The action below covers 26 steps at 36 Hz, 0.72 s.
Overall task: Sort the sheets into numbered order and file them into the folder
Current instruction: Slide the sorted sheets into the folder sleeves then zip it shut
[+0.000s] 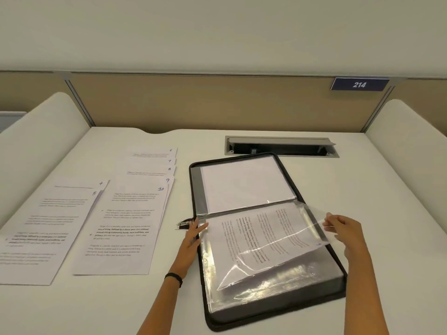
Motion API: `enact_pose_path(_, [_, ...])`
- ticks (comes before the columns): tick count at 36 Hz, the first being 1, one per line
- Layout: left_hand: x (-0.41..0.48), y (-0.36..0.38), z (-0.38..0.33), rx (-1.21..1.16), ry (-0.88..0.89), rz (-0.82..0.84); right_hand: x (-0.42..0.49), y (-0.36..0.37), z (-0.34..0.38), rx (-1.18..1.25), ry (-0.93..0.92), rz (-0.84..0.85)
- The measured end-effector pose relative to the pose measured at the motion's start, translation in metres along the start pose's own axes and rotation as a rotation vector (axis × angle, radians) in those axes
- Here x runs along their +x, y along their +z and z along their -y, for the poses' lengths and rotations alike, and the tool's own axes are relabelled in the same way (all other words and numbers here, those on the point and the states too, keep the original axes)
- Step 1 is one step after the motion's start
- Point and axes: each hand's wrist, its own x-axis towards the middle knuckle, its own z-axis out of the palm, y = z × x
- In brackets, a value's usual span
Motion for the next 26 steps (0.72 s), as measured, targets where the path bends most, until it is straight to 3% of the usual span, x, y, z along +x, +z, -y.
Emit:
enact_pose_path(7, [-0.003,-0.011,0.004,0.097,0.081,0.058,0.008,0.008,0.011,0.103,0.017,-0.066])
enact_pose_path(12, [0.007,-0.018,0.005,0.209,0.189,-0.017,0.013,0.018,0.02,0.153,-0.007,-0.094])
enact_pose_path(17, [0.024,-0.023,-0.001,0.243,0.242,0.018,0.017,0.027,0.022,0.233,-0.004,-0.126])
enact_pose_path(26, [0.046,-0.018,-0.028,0.07,0.095,-0.138,0.027,0.046,0.023,0.42,0.015,-0.326])
